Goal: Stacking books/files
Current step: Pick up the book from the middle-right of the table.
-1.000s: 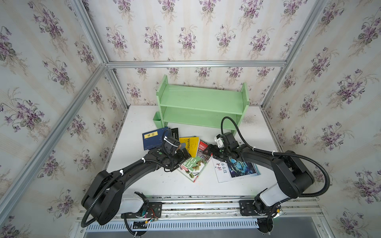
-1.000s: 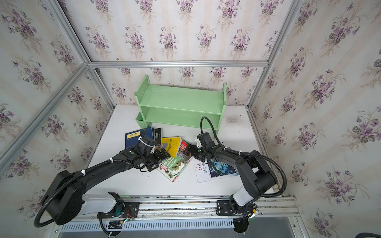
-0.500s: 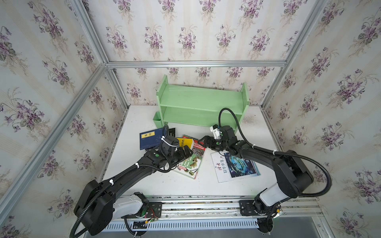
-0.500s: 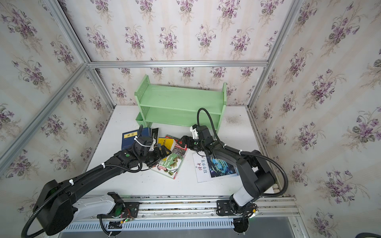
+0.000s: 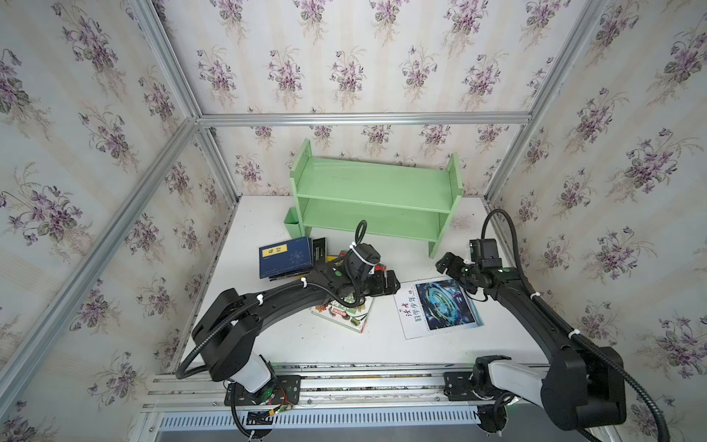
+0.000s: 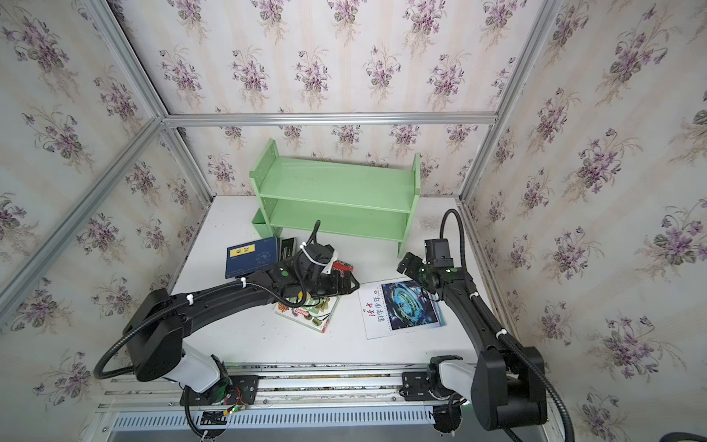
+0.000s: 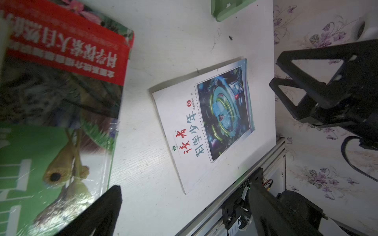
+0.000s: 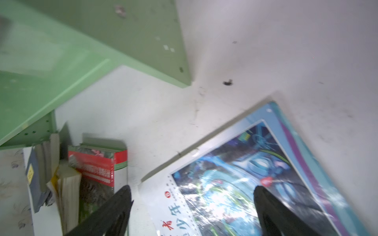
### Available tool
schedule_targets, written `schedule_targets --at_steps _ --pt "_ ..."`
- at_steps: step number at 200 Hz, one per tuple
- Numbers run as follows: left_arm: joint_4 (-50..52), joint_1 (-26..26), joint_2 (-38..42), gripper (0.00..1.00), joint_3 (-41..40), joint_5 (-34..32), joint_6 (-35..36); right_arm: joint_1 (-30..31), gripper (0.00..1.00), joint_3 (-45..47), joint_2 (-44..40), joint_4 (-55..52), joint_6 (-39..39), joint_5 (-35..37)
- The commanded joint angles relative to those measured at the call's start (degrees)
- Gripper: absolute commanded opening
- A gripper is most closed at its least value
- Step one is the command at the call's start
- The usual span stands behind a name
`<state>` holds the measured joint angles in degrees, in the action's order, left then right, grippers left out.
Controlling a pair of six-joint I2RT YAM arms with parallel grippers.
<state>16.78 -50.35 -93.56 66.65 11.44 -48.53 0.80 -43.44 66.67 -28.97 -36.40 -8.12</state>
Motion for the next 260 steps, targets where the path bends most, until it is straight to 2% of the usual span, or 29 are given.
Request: schedule_targets --at_steps 1,34,57,78,112,146,179,218,260 --pt "-0.95 -2.12 -4.58 0.99 5.06 -1.50 1.87 -2.96 0.96 0.65 -1.69 -10.96 -0.93 4.39" --pt "-1.13 -4.42 -12.67 1.00 15.12 -2.99 4.01 -7.72 0.97 3.70 -6.36 -16.67 -4.64 1.14" --pt "-1.94 -5.69 -17.35 1.00 20.61 -5.99 6.65 -8.53 0.98 6.30 -10.86 -19.04 -7.14 -0.20" --pt "-4.91 -6.43 -19.51 0.99 21.37 -10.62 9.58 -8.71 0.98 9.30 -13.63 -18.49 -9.95 -1.98" --pt "-9.81 -6.41 -22.49 0.99 21.38 -12.34 10.68 -8.71 0.98 13.62 -16.40 -16.52 -14.51 -5.07" --pt "-11.61 -6.26 -27.25 0.99 25.05 -11.71 11.07 -8.71 0.95 18.95 -19.75 -12.17 -19.41 -7.36" --pt "-11.46 -5.86 -31.73 1.00 28.31 -11.64 11.20 -8.71 0.95 21.42 -19.22 -10.50 -21.17 -8.71" --pt "-10.54 -5.13 -35.99 0.99 30.10 -11.21 10.26 -8.71 0.95 25.98 -19.55 -3.38 -25.43 -10.03" --pt "-9.66 -4.85 -40.55 0.99 32.51 -5.47 7.51 -8.71 0.95 29.86 -20.35 3.65 -28.42 -13.23"
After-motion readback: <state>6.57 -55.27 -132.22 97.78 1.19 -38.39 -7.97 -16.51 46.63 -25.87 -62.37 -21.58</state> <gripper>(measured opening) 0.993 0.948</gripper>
